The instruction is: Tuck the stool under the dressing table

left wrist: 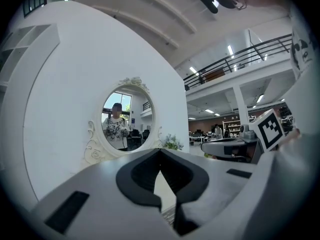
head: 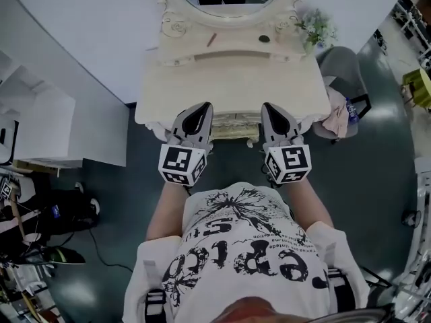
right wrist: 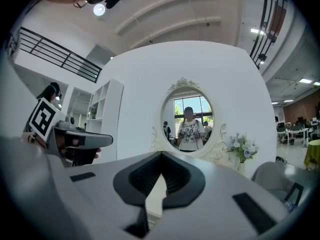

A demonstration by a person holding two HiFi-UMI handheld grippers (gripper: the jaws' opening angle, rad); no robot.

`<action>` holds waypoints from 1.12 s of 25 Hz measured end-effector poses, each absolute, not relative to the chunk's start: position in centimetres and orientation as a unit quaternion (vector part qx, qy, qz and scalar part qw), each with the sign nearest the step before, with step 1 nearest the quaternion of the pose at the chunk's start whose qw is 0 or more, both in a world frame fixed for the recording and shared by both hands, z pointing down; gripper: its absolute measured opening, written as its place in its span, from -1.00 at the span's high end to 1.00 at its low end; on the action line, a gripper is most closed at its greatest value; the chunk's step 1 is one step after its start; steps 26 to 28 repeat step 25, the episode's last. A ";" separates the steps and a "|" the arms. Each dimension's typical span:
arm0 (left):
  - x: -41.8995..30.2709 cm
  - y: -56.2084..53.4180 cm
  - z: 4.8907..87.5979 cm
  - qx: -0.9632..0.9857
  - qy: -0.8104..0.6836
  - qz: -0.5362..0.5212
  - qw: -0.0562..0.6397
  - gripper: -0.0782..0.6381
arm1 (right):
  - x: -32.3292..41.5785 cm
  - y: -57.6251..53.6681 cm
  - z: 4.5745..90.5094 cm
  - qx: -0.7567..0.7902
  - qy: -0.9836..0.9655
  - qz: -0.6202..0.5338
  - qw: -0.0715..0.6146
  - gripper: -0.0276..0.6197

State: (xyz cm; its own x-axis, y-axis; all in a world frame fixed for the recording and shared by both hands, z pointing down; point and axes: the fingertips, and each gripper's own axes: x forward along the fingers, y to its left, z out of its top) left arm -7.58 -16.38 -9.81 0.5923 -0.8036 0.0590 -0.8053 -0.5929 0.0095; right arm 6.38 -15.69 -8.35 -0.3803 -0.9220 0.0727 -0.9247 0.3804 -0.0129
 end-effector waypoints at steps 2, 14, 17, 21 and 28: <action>-7.4 -16.3 -9.7 0.893 -0.447 0.036 0.017 0.73 | 6.2 -15.6 -8.5 0.554 -0.832 0.025 0.028 0.87; -7.7 -15.7 -8.1 0.885 -0.460 0.046 0.047 0.73 | 6.0 -14.3 -7.7 0.540 -0.840 0.034 0.039 0.87; -8.2 -15.6 -8.0 0.884 -0.463 0.042 0.052 0.73 | 5.6 -14.1 -7.4 0.533 -0.845 0.036 0.040 0.87; -8.8 -16.1 -7.8 0.883 -0.464 0.041 0.053 0.73 | 5.4 -14.6 -7.0 0.529 -0.847 0.034 0.048 0.87; -9.2 -16.5 -7.6 0.883 -0.465 0.041 0.044 0.73 | 5.5 -15.1 -6.2 0.527 -0.847 0.039 0.055 0.87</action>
